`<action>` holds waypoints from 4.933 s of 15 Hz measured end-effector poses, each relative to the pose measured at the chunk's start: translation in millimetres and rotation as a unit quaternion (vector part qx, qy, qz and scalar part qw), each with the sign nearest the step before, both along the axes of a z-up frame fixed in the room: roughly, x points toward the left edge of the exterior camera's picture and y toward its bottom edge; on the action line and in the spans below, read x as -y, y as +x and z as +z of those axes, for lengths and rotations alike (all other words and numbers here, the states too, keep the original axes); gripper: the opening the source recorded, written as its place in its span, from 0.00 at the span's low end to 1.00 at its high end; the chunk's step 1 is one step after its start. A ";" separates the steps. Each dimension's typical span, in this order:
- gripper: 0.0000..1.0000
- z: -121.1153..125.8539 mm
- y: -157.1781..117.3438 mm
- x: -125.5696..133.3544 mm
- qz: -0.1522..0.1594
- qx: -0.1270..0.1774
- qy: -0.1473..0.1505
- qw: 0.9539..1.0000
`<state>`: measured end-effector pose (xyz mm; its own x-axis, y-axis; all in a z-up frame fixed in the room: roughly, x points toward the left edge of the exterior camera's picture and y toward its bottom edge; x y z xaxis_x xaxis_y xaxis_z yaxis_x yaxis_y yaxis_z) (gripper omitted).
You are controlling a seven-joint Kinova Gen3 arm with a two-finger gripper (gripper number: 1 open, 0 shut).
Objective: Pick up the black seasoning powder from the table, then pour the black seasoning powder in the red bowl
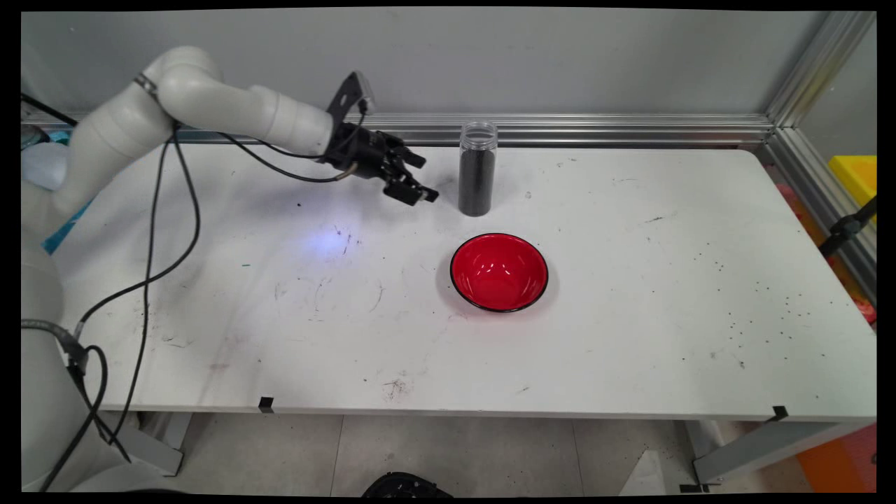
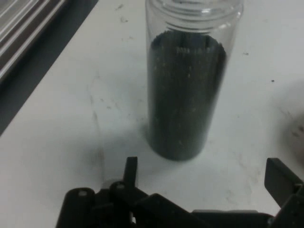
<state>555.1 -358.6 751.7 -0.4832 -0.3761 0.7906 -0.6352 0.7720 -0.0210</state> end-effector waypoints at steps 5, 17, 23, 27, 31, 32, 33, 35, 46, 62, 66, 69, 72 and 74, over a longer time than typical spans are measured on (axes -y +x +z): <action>1.00 -23.2 -19.6 26.8 -0.005 -0.006 0.006 1.000; 1.00 -65.9 -53.7 71.5 -0.011 -0.018 0.017 1.000; 0.00 -78.1 -62.4 81.4 -0.013 -0.022 0.021 0.999; 0.00 -81.4 -62.9 82.1 -0.016 -0.022 0.025 0.999; 0.00 -74.8 -59.9 79.0 -0.019 -0.022 0.027 0.999; 0.00 -71.1 -58.5 77.7 -0.019 -0.023 0.026 0.999; 0.00 -65.3 -56.5 75.4 -0.019 -0.025 0.025 0.999; 0.00 -54.0 -54.1 70.4 -0.023 -0.025 0.022 0.999; 0.00 20.8 -45.4 42.7 -0.032 0.009 -0.030 0.999; 0.00 54.1 -65.9 8.5 -0.161 0.138 -0.206 0.955; 0.00 48.7 -74.3 7.3 -0.196 0.181 -0.256 0.929; 0.00 43.3 -82.1 9.4 -0.216 0.211 -0.291 0.908; 0.00 37.3 -89.7 9.7 -0.233 0.239 -0.320 0.887; 0.00 33.2 -95.3 7.5 -0.244 0.258 -0.334 0.873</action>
